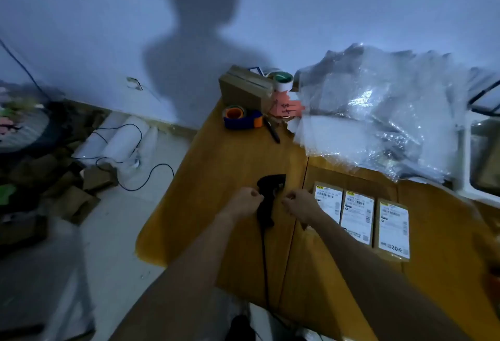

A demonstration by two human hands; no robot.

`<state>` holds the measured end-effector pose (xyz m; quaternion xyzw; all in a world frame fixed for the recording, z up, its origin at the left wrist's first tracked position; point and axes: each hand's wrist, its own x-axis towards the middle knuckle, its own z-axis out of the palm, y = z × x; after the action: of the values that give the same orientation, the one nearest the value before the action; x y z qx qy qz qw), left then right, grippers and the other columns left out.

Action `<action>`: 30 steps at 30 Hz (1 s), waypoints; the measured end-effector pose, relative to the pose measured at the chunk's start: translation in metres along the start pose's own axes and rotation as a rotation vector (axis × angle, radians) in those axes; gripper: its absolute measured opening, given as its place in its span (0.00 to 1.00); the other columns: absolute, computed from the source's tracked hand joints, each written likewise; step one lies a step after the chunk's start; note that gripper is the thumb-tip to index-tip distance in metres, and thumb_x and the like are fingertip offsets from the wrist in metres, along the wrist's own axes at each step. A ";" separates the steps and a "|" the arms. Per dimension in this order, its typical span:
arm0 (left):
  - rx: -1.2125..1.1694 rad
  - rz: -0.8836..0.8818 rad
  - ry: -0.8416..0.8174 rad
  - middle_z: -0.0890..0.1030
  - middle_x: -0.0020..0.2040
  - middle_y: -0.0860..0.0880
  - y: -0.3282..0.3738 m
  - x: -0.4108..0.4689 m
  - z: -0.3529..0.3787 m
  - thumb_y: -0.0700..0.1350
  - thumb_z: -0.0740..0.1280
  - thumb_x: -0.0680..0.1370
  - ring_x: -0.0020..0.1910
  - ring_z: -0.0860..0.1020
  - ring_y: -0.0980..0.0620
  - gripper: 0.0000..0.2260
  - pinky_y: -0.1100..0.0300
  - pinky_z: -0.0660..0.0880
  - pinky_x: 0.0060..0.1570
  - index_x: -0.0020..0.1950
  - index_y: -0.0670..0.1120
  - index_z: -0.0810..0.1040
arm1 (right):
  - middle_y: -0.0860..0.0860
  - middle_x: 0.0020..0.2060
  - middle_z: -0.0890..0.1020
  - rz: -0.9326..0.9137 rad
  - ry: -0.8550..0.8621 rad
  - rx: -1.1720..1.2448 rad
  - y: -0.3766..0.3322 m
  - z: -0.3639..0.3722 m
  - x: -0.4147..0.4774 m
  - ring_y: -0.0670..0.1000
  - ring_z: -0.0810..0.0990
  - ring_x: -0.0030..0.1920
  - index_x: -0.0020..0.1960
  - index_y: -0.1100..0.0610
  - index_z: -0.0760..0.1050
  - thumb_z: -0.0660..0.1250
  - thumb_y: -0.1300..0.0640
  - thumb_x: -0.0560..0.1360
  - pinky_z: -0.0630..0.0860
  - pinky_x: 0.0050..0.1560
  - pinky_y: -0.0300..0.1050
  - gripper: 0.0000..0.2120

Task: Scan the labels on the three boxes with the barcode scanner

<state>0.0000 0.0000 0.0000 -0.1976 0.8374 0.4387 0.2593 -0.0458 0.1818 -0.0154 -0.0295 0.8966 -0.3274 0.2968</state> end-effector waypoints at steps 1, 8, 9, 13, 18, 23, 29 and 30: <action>-0.011 -0.005 -0.004 0.79 0.62 0.45 -0.002 0.002 0.001 0.52 0.62 0.85 0.54 0.76 0.50 0.15 0.55 0.75 0.52 0.66 0.44 0.77 | 0.57 0.49 0.86 0.012 -0.006 0.000 0.000 0.004 0.004 0.56 0.85 0.50 0.53 0.56 0.81 0.64 0.55 0.81 0.83 0.54 0.56 0.08; -0.051 -0.076 0.006 0.80 0.66 0.43 -0.024 0.014 0.012 0.49 0.62 0.85 0.62 0.79 0.45 0.17 0.56 0.75 0.56 0.71 0.42 0.76 | 0.55 0.48 0.81 0.099 -0.081 0.031 -0.008 0.027 0.011 0.52 0.80 0.49 0.56 0.59 0.79 0.63 0.53 0.82 0.75 0.47 0.47 0.11; -0.060 -0.083 0.008 0.79 0.66 0.43 -0.027 0.015 0.014 0.48 0.62 0.85 0.63 0.78 0.45 0.17 0.56 0.75 0.57 0.71 0.42 0.76 | 0.55 0.47 0.81 0.111 -0.090 0.036 -0.007 0.031 0.013 0.53 0.80 0.47 0.56 0.60 0.79 0.63 0.54 0.82 0.75 0.46 0.47 0.11; -0.117 -0.108 0.023 0.78 0.67 0.44 -0.034 0.021 0.022 0.47 0.62 0.85 0.65 0.77 0.45 0.17 0.56 0.74 0.60 0.72 0.42 0.75 | 0.56 0.45 0.79 0.147 -0.106 0.062 -0.006 0.044 0.018 0.57 0.80 0.47 0.59 0.64 0.78 0.64 0.56 0.82 0.74 0.45 0.48 0.13; -0.261 -0.136 0.092 0.78 0.69 0.45 -0.040 0.030 0.030 0.46 0.63 0.85 0.65 0.77 0.47 0.17 0.59 0.74 0.57 0.73 0.42 0.74 | 0.57 0.51 0.82 0.190 -0.079 0.104 -0.002 0.055 0.027 0.56 0.81 0.50 0.62 0.60 0.77 0.65 0.53 0.80 0.77 0.48 0.50 0.15; -0.347 -0.167 0.107 0.77 0.68 0.44 -0.039 0.033 0.039 0.43 0.64 0.85 0.66 0.76 0.46 0.17 0.61 0.71 0.55 0.73 0.41 0.74 | 0.59 0.51 0.82 0.233 -0.077 0.169 -0.008 0.056 0.030 0.58 0.82 0.51 0.57 0.59 0.75 0.63 0.55 0.82 0.79 0.49 0.54 0.09; -0.460 -0.207 0.080 0.81 0.63 0.45 -0.036 0.036 0.038 0.44 0.66 0.83 0.61 0.80 0.45 0.15 0.50 0.78 0.62 0.69 0.43 0.77 | 0.58 0.48 0.82 0.276 -0.100 0.295 -0.005 0.055 0.031 0.54 0.81 0.45 0.62 0.62 0.77 0.63 0.55 0.82 0.77 0.47 0.50 0.13; -0.468 -0.202 0.074 0.81 0.62 0.45 -0.035 0.036 0.038 0.45 0.66 0.83 0.60 0.80 0.45 0.14 0.48 0.78 0.63 0.68 0.43 0.78 | 0.56 0.45 0.81 0.274 -0.101 0.310 -0.004 0.053 0.031 0.53 0.80 0.44 0.62 0.61 0.76 0.64 0.55 0.83 0.76 0.45 0.49 0.13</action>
<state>0.0007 0.0097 -0.0626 -0.3508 0.6980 0.5849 0.2183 -0.0420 0.1407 -0.0613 0.1224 0.8150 -0.4162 0.3842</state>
